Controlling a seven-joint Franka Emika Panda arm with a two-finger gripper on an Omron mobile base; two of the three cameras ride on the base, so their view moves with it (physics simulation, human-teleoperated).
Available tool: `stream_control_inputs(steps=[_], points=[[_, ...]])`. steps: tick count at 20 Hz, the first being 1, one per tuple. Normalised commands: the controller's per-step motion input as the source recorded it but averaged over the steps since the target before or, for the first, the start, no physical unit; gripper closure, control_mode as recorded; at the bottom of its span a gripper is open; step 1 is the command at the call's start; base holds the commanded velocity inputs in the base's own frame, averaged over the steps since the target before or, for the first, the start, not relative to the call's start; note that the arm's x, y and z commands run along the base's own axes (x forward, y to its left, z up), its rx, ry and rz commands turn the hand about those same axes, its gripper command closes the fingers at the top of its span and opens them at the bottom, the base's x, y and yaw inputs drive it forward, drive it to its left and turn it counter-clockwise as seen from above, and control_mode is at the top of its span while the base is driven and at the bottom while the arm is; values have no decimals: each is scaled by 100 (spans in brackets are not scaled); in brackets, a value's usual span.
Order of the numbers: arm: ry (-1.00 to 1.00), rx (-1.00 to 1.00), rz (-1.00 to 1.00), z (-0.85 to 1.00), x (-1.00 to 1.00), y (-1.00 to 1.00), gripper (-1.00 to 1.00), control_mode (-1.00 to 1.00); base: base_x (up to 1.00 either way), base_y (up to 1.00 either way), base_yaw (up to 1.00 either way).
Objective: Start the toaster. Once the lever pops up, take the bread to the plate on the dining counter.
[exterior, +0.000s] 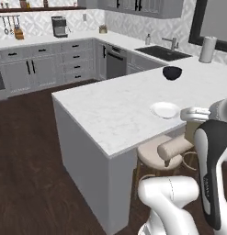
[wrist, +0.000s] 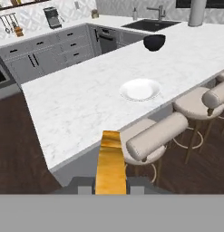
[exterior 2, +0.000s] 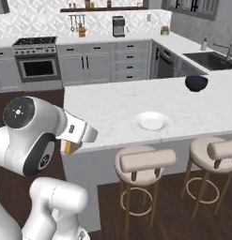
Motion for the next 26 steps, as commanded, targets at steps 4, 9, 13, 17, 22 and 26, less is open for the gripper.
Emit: stream_control_inputs(steps=[4,9,13,17,22,26], points=[[0,0,0,0,0,0,100,100,0,-78,50],[0,0,0,0,0,0,100,100,0,-89,46],[0,0,0,0,0,0,100,100,1,-97,44],[0,0,0,0,0,0,100,100,49,-88,35],[0,0,0,0,0,0,100,100,90,-45,10],[6,16,2,-8,64,-20,100,-100,25,-7,0]])
